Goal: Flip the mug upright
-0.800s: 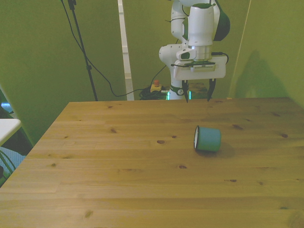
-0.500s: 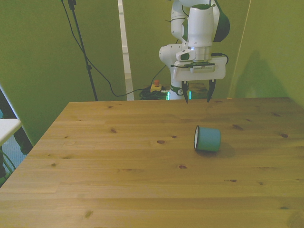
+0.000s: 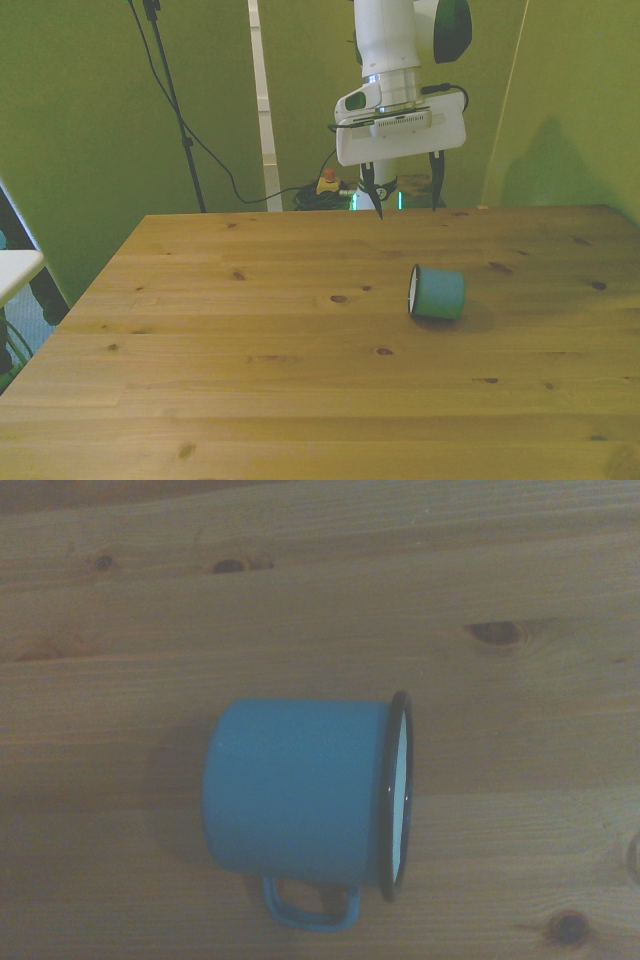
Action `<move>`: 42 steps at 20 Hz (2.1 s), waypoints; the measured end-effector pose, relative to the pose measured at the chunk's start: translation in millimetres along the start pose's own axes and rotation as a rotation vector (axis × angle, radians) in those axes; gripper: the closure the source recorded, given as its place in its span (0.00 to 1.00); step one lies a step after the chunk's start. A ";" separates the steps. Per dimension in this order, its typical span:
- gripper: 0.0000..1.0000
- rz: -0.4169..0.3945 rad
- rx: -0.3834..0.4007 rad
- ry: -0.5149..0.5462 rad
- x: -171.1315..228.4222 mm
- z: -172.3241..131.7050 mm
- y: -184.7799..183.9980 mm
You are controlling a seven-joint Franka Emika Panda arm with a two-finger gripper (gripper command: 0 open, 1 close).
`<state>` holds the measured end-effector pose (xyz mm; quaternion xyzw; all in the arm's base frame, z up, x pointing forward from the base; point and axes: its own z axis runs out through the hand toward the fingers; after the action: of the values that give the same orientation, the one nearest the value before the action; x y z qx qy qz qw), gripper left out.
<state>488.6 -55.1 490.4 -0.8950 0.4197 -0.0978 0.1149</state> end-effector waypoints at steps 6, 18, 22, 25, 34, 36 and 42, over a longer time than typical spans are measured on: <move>0.00 -0.015 0.083 -0.056 16.3 7.2 7.9; 0.00 -0.023 0.208 -0.203 85.1 55.5 10.2; 0.00 -0.026 0.240 -0.254 89.3 66.6 16.0; 0.00 -0.005 0.276 -0.292 90.6 78.7 20.5; 0.00 -0.037 0.339 -0.401 87.3 112.3 13.3; 0.00 -0.056 0.376 -0.434 86.0 118.9 9.2; 0.00 -0.080 0.463 -0.512 85.6 141.1 12.9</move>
<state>571.3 -111.9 358.8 -0.8564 0.3084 0.0329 0.4127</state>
